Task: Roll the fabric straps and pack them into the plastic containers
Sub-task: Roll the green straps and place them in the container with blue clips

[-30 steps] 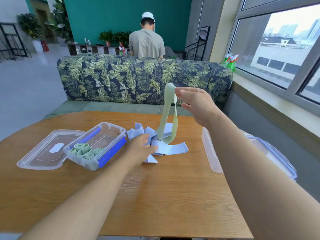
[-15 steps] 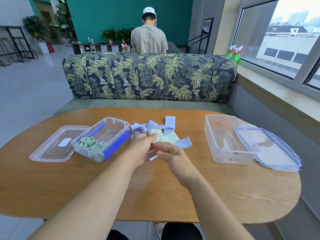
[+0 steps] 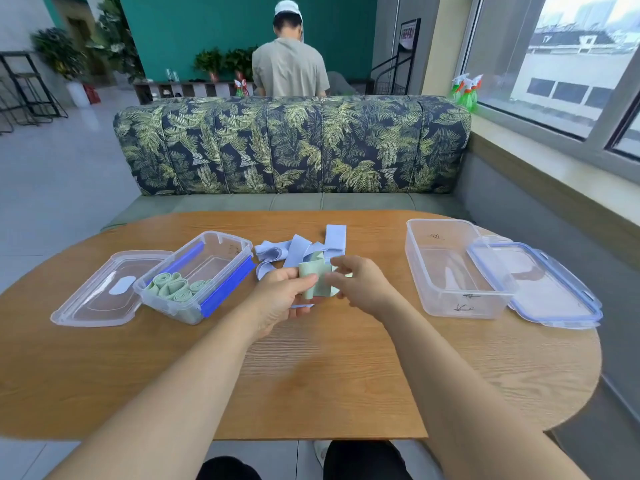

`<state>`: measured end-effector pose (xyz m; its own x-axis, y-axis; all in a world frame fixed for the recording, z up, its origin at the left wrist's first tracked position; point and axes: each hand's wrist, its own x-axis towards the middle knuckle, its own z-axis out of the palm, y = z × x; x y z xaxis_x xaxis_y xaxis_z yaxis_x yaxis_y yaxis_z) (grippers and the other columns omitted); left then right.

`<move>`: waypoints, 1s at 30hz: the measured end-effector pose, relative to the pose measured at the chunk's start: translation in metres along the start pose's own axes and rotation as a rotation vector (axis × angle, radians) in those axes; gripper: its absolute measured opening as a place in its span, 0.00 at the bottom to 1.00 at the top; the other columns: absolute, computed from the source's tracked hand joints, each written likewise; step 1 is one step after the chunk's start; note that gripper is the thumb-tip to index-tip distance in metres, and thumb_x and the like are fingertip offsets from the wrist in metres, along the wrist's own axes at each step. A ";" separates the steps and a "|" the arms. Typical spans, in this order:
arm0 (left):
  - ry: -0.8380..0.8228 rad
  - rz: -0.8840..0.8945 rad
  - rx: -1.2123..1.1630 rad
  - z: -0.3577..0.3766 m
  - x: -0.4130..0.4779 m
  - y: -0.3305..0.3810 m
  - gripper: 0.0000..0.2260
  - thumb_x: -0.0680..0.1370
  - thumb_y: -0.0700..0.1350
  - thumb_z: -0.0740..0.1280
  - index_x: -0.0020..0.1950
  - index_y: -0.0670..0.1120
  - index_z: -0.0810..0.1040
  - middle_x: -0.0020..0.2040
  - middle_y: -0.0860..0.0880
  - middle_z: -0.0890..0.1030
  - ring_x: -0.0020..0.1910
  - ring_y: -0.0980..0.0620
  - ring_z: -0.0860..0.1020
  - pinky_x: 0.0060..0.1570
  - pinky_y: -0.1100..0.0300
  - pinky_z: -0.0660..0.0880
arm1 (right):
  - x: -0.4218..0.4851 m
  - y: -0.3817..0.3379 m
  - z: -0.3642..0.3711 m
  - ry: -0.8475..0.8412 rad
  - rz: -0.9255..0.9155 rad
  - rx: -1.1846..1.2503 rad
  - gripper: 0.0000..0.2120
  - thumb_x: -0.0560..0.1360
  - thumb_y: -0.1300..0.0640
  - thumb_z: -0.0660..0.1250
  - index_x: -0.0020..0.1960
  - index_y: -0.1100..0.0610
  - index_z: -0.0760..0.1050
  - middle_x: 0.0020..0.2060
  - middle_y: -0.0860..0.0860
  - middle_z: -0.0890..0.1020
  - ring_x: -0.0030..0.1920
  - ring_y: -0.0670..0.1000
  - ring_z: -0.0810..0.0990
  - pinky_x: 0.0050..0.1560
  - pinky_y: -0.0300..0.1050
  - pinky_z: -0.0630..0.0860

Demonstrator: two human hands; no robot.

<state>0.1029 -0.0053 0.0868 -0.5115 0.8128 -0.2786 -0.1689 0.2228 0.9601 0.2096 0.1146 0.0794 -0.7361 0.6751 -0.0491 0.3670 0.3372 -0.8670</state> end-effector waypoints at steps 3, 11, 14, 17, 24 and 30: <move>-0.026 0.020 0.036 0.002 0.004 0.004 0.11 0.80 0.42 0.65 0.61 0.44 0.78 0.55 0.43 0.83 0.53 0.45 0.83 0.34 0.63 0.73 | 0.010 -0.006 -0.005 0.048 0.060 -0.063 0.09 0.75 0.59 0.67 0.47 0.67 0.79 0.44 0.63 0.83 0.34 0.52 0.78 0.30 0.41 0.70; 0.166 0.002 -0.138 -0.002 0.009 0.024 0.07 0.78 0.51 0.68 0.48 0.48 0.78 0.49 0.45 0.83 0.45 0.50 0.82 0.35 0.62 0.73 | 0.020 -0.068 -0.049 0.202 0.070 0.677 0.06 0.76 0.66 0.66 0.40 0.60 0.73 0.26 0.53 0.76 0.21 0.46 0.76 0.21 0.33 0.66; 0.199 -0.054 -0.117 -0.002 0.008 0.022 0.12 0.78 0.52 0.67 0.54 0.44 0.78 0.47 0.44 0.83 0.42 0.51 0.81 0.36 0.62 0.73 | 0.017 -0.095 -0.063 0.190 0.017 0.874 0.04 0.77 0.65 0.65 0.43 0.62 0.75 0.25 0.52 0.79 0.26 0.47 0.80 0.24 0.33 0.72; 0.120 -0.146 -0.154 0.001 0.005 0.017 0.19 0.79 0.56 0.64 0.59 0.41 0.76 0.47 0.41 0.83 0.42 0.48 0.81 0.36 0.61 0.74 | 0.015 -0.109 -0.066 0.160 0.037 0.974 0.06 0.76 0.65 0.64 0.40 0.63 0.74 0.25 0.53 0.81 0.30 0.49 0.82 0.26 0.32 0.75; -0.125 -0.210 -0.456 0.022 0.015 0.034 0.37 0.79 0.67 0.49 0.63 0.34 0.73 0.58 0.35 0.80 0.52 0.42 0.82 0.41 0.55 0.78 | 0.028 -0.103 -0.055 0.137 0.145 1.028 0.04 0.74 0.66 0.62 0.42 0.65 0.74 0.29 0.57 0.83 0.32 0.52 0.84 0.25 0.34 0.77; -0.105 -0.097 -0.463 0.029 0.058 0.077 0.42 0.78 0.69 0.42 0.70 0.35 0.68 0.69 0.38 0.72 0.67 0.44 0.72 0.52 0.50 0.74 | 0.040 -0.106 -0.065 0.162 0.082 1.000 0.05 0.75 0.63 0.62 0.41 0.60 0.74 0.27 0.51 0.82 0.30 0.47 0.83 0.30 0.34 0.77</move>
<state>0.0850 0.0744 0.1456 -0.3909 0.8555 -0.3396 -0.5808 0.0570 0.8120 0.1781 0.1480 0.2015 -0.6172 0.7770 -0.1239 -0.2857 -0.3680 -0.8848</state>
